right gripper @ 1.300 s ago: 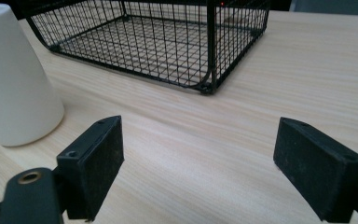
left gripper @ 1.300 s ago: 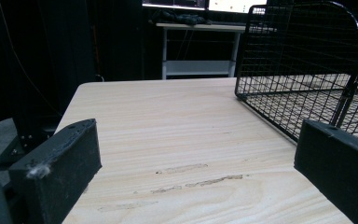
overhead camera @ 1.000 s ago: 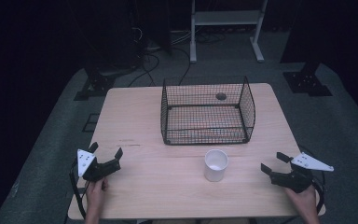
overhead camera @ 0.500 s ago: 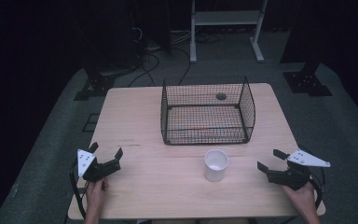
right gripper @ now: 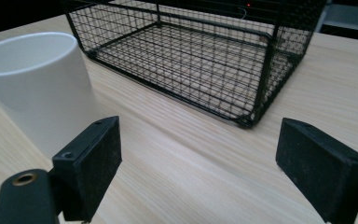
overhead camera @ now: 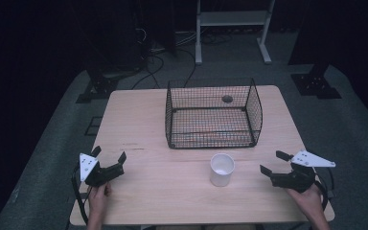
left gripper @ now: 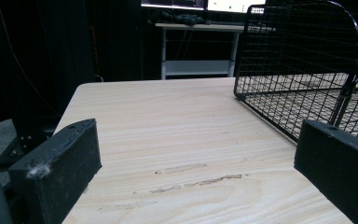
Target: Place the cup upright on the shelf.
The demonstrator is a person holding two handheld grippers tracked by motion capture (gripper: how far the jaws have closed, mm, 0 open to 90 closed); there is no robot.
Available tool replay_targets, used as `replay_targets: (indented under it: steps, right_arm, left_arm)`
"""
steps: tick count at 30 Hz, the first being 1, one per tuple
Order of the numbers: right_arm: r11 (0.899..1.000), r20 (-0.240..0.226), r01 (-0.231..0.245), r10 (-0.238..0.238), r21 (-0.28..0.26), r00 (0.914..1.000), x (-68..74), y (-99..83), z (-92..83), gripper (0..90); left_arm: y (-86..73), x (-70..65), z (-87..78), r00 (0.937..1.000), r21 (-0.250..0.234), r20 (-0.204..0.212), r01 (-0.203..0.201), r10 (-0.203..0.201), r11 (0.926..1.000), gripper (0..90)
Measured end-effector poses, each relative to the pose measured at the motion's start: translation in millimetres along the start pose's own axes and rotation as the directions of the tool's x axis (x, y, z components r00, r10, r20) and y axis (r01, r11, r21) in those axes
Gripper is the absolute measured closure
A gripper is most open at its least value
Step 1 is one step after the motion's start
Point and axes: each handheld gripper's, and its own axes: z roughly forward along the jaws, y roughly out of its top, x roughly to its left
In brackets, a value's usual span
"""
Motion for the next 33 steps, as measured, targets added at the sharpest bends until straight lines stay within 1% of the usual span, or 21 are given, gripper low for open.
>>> replay_targets:
  steps: [5, 6, 7, 8, 9, 10, 13, 14, 16, 18, 20, 21, 22, 24, 25, 27, 28, 29, 30, 33]
  right_arm:
    - [1.000, -0.029, 0.030, -0.030, -0.003, 0.9991, 8.0, 10.2, 3.4, 13.4]
    - [1.000, -0.029, 0.030, -0.030, -0.003, 0.9991, 8.0, 10.2, 3.4, 13.4]
    - [0.999, -0.039, 0.035, -0.035, -0.002, 0.9986, 10.1, 12.4, 4.7, 13.4]
    - [0.999, -0.059, 0.054, -0.054, -0.002, 0.9968, 15.3, 16.7, 8.0, 13.4]
    - [0.999, -0.059, 0.054, -0.054, -0.002, 0.9968, 15.3, 16.7, 8.0, 13.4]
    - [0.998, -0.081, 0.058, -0.058, 0.004, 0.9951, 18.6, 19.1, 11.4, 13.5]
    - [0.998, -0.093, 0.067, -0.065, 0.009, 0.9935, 21.8, 20.6, 13.9, 13.4]
    - [0.997, -0.118, 0.072, -0.071, 0.010, 0.9905, 25.9, 22.5, 16.3, 13.4]
    - [0.997, -0.132, 0.081, -0.079, 0.012, 0.9881, 29.6, 24.5, 17.6, 13.3]
    - [0.997, -0.158, 0.080, -0.078, 0.009, 0.9843, 32.6, 26.4, 18.8, 13.2]
    - [0.997, -0.174, 0.081, -0.079, 0.007, 0.9816, 35.0, 27.6, 20.4, 13.2]
    - [0.997, -0.193, 0.074, -0.072, 0.006, 0.9785, 36.3, 28.3, 21.6, 13.2]
    - [0.997, -0.204, 0.079, -0.076, 0.005, 0.9759, 38.5, 29.1, 23.2, 13.2]
    - [0.996, -0.207, 0.088, -0.084, 0.007, 0.9748, 40.5, 29.6, 24.5, 13.1]
    - [0.996, -0.223, 0.092, -0.087, 0.012, 0.9709, 44.0, 30.6, 27.5, 12.8]
    - [0.995, -0.233, 0.101, -0.095, 0.017, 0.9679, 46.9, 31.2, 29.6, 12.8]
    - [0.995, -0.233, 0.101, -0.095, 0.017, 0.9679, 46.9, 31.2, 29.6, 12.8]
    - [0.994, -0.240, 0.103, -0.095, 0.021, 0.9662, 48.3, 31.5, 30.6, 12.8]
    - [0.994, -0.256, 0.108, -0.098, 0.025, 0.9618, 51.4, 32.4, 33.1, 11.9]
    - [0.993, -0.270, 0.115, -0.102, 0.033, 0.9574, 55.2, 33.1, 36.4, 10.8]
  left_arm:
    - [0.0, 0.3, -0.1, 1.0000, 0.000, 0.000, 0.001, -0.001, 1.0000, 0.0]
    - [0.0, 0.3, -0.1, 1.0000, 0.000, 0.000, 0.001, -0.001, 1.0000, 0.0]
    - [0.0, 0.3, -0.1, 1.0000, 0.000, 0.000, 0.001, -0.001, 1.0000, 0.0]
    - [0.0, 0.4, -0.1, 1.0000, 0.000, 0.001, 0.001, -0.001, 1.0000, 0.0]
    - [0.0, 0.4, -0.1, 1.0000, 0.000, 0.001, 0.001, -0.001, 1.0000, 0.0]
    - [0.0, 0.4, -0.1, 1.0000, 0.000, 0.001, 0.002, -0.002, 1.0000, 0.0]
    - [0.0, 0.4, -0.1, 1.0000, 0.000, 0.002, 0.002, -0.002, 1.0000, 0.0]
    - [0.0, 0.5, -0.1, 1.0000, 0.000, 0.001, 0.002, -0.002, 1.0000, 0.0]
    - [0.0, 0.5, -0.1, 1.0000, 0.000, 0.001, 0.002, -0.002, 1.0000, 0.0]
    - [0.0, 0.6, -0.1, 1.0000, 0.000, 0.001, 0.002, -0.002, 1.0000, 0.0]
    - [0.0, 0.6, -0.1, 1.0000, -0.001, 0.001, 0.003, -0.003, 1.0000, 0.0]
    - [0.0, 0.6, -0.2, 1.0000, 0.000, 0.001, 0.003, -0.003, 1.0000, 0.0]
    - [0.0, 0.5, -0.2, 1.0000, 0.000, 0.001, 0.003, -0.003, 1.0000, 0.0]
    - [0.0, 0.5, -0.2, 1.0000, 0.000, 0.001, 0.002, -0.002, 1.0000, 0.0]
    - [0.0, 0.6, -0.1, 1.0000, -0.001, 0.001, 0.003, -0.003, 1.0000, 0.0]
    - [0.0, 0.8, -0.1, 1.0000, -0.002, 0.002, 0.005, -0.005, 1.0000, 0.0]
    - [0.0, 0.8, -0.1, 1.0000, -0.002, 0.002, 0.005, -0.005, 1.0000, 0.0]
    - [0.0, 0.8, -0.1, 1.0000, -0.002, 0.002, 0.005, -0.005, 1.0000, 0.0]
    - [0.0, 0.7, -0.1, 1.0000, -0.002, 0.002, 0.005, -0.005, 1.0000, 0.0]
    - [0.0, 0.8, -0.1, 1.0000, -0.002, 0.002, 0.005, -0.005, 1.0000, 0.0]
